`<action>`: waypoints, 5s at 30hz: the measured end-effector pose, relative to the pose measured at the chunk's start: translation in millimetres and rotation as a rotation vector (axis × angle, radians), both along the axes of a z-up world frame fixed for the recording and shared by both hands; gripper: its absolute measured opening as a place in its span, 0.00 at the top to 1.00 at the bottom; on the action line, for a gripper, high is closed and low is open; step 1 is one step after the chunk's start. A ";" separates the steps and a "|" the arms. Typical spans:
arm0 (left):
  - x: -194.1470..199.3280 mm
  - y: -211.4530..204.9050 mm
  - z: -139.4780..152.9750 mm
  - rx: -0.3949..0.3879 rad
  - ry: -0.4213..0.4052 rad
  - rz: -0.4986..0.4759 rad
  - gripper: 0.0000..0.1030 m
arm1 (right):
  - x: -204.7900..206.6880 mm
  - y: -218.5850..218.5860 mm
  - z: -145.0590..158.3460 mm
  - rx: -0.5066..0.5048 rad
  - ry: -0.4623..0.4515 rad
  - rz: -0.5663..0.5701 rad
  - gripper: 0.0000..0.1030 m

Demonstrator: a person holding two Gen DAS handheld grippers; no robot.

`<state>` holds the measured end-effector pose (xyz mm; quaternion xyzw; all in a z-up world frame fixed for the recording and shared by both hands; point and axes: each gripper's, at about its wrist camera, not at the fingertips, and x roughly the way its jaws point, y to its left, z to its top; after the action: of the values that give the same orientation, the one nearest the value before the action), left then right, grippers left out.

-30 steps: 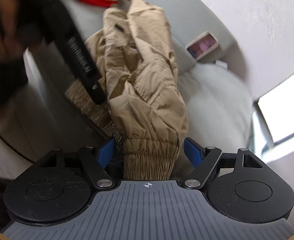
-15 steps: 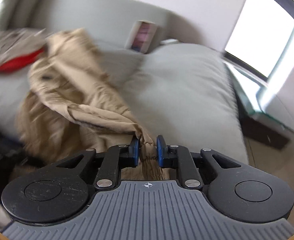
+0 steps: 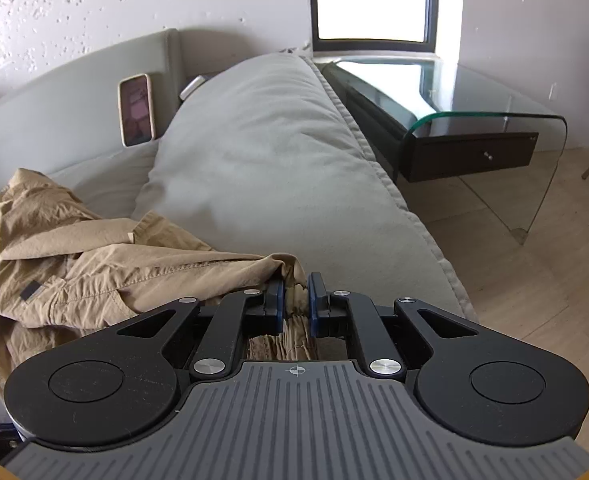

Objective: Fold clothes

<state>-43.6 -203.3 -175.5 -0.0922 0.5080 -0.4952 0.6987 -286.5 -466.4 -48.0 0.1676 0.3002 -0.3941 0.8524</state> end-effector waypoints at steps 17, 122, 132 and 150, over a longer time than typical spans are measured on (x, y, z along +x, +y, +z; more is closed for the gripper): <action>14.8 1.5 -26.8 -0.074 0.263 0.019 0.62 | 6.7 -18.6 -9.0 0.053 -0.041 0.007 0.88; 132.4 150.4 316.5 -0.414 -0.419 0.293 0.90 | 83.4 96.1 254.2 -0.005 -0.699 0.582 0.90; 105.8 132.9 30.5 0.056 0.180 0.330 0.90 | 56.8 64.5 3.8 0.621 -0.273 0.196 0.91; 66.5 155.5 48.1 0.292 -0.007 0.511 0.60 | 52.4 79.0 16.6 0.544 -0.094 0.200 0.55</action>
<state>22.9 -47.8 -127.4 -0.1137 0.5317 -0.2253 0.8084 -234.1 -387.4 -31.4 0.3776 0.3699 -0.2048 0.8238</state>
